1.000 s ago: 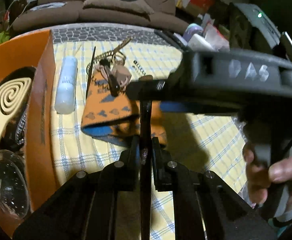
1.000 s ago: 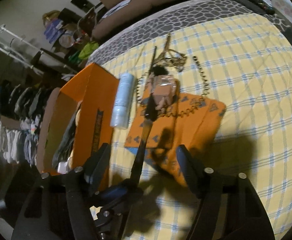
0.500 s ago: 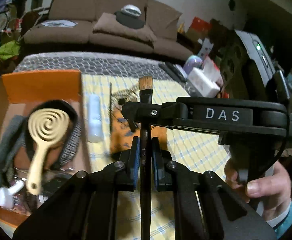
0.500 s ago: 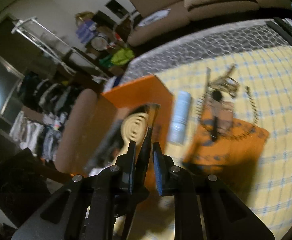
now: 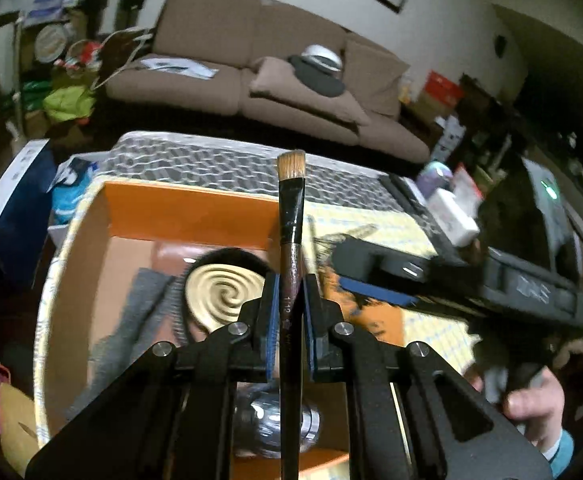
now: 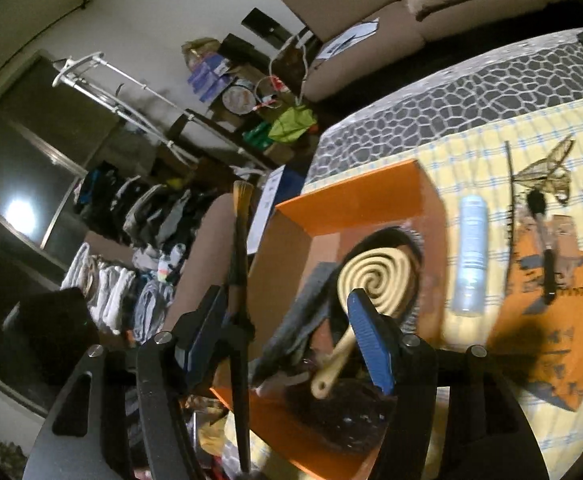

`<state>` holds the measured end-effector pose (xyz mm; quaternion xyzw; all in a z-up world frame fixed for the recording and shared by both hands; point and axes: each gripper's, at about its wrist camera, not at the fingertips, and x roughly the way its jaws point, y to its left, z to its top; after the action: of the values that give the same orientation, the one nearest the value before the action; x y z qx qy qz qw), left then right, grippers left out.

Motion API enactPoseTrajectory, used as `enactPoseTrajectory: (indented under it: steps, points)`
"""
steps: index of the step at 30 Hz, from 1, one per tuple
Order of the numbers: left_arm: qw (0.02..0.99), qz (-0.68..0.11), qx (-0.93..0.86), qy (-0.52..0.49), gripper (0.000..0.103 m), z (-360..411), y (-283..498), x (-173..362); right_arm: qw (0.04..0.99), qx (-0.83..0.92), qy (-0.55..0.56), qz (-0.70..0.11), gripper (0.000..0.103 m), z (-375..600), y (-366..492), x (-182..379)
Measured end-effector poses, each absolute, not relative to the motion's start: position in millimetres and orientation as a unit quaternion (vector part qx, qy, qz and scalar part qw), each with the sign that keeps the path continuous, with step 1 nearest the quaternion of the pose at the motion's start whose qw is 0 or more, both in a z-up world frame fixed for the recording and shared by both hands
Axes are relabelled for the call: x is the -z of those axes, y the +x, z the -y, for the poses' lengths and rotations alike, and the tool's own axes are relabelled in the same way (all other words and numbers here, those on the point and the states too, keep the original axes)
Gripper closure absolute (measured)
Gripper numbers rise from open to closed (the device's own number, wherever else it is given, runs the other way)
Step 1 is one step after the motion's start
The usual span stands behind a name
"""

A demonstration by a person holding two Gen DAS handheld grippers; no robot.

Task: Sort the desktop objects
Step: 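Carry the paintbrush into the orange box and open the left gripper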

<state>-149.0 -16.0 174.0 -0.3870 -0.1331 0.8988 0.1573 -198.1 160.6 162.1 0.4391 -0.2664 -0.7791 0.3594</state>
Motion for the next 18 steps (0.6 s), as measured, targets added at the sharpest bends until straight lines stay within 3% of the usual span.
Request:
enactPoseTrajectory:
  steps: [4,6,11,18]
  points:
    - [0.127,0.156,-0.897,-0.393,0.092,49,-167,-161,0.383,0.766,0.443,0.264,0.041,-142,-198,-157]
    - [0.111,0.173,-0.896,-0.394,0.092,67,-176,-153,0.394,0.764,0.451,0.24,0.048,-126,-195,-155]
    - [0.087,0.188,-0.893,-0.4,0.093,93,-186,-138,0.42,0.757,0.473,0.164,0.053,-84,-181,-145]
    - [0.05,0.127,-0.898,-0.419,0.093,100,-209,-125,0.396,0.756,0.507,0.119,0.054,-52,-176,-119]
